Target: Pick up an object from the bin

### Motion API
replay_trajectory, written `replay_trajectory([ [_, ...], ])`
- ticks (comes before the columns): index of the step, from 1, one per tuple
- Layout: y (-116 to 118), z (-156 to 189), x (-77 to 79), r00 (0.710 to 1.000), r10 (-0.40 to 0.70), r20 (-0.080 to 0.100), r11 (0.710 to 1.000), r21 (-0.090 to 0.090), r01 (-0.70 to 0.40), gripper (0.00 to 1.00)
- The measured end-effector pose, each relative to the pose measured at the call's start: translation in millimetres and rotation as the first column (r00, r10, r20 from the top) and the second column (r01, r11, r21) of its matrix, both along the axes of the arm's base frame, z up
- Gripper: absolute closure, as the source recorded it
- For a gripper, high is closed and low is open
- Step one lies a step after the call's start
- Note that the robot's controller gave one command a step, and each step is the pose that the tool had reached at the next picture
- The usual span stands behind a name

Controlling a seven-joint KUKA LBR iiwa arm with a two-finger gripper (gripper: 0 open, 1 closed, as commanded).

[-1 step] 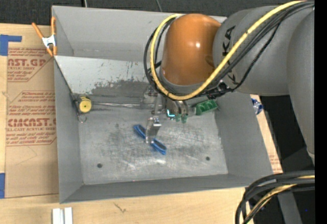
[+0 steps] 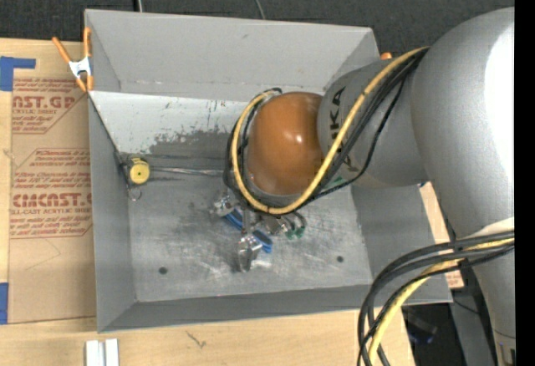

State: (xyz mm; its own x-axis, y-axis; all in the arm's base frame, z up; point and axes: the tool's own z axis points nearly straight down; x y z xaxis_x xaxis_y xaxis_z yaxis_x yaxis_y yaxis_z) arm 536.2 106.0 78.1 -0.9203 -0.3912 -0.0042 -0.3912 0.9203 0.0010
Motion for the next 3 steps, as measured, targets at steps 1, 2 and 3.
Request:
replay_trajectory([
  [1,-58.3,13.1,-10.4,1.0,0.018,-0.004,1.0,-0.003,-0.018,0.0],
  [2,-55.3,13.2,-10.5,1.0,0.021,-0.004,1.0,-0.001,-0.021,1.0],
  [3,-73.6,156.7,6.7,0.985,0.174,0.008,0.985,-0.004,-0.174,1.0],
])
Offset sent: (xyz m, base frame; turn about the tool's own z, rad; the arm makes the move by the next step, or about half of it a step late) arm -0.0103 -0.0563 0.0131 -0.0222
